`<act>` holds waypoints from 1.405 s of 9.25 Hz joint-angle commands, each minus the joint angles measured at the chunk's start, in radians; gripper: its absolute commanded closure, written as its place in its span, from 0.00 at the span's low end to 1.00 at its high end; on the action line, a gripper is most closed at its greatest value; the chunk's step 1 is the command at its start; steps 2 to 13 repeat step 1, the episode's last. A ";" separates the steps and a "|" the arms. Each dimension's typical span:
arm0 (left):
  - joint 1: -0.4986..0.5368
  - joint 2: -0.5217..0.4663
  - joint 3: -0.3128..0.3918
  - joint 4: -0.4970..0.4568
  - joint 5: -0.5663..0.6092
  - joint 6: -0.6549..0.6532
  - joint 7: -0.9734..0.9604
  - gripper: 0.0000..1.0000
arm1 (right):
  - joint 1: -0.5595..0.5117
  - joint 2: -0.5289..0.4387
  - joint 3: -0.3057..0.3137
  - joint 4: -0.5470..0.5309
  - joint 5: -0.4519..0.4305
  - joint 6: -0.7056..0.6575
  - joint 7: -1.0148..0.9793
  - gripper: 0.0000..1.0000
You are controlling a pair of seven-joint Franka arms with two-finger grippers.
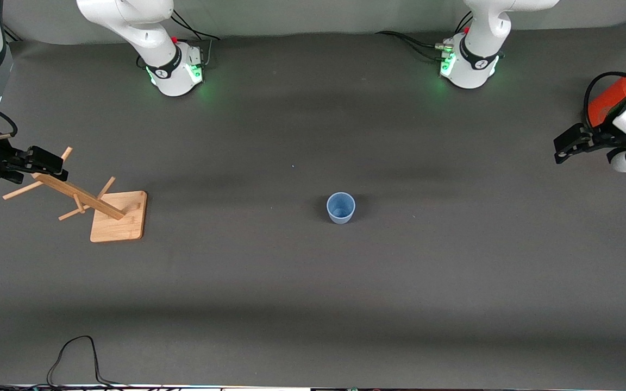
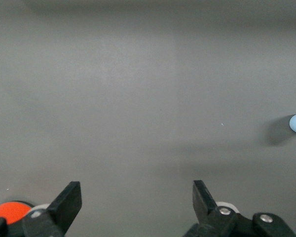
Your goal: Rotate and upright cup with both arms
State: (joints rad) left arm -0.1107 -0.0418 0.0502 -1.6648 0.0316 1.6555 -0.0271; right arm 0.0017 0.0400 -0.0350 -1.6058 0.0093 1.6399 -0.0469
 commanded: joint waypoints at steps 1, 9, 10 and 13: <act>-0.035 0.008 0.023 0.017 -0.013 -0.025 0.010 0.00 | 0.004 -0.014 -0.006 -0.008 -0.008 0.001 -0.022 0.00; -0.035 0.008 0.023 0.017 -0.013 -0.025 0.010 0.00 | 0.004 -0.014 -0.006 -0.008 -0.008 0.001 -0.022 0.00; -0.035 0.008 0.023 0.017 -0.013 -0.025 0.010 0.00 | 0.004 -0.014 -0.006 -0.008 -0.008 0.001 -0.022 0.00; -0.035 0.008 0.023 0.017 -0.013 -0.025 0.010 0.00 | 0.004 -0.014 -0.006 -0.008 -0.008 0.001 -0.022 0.00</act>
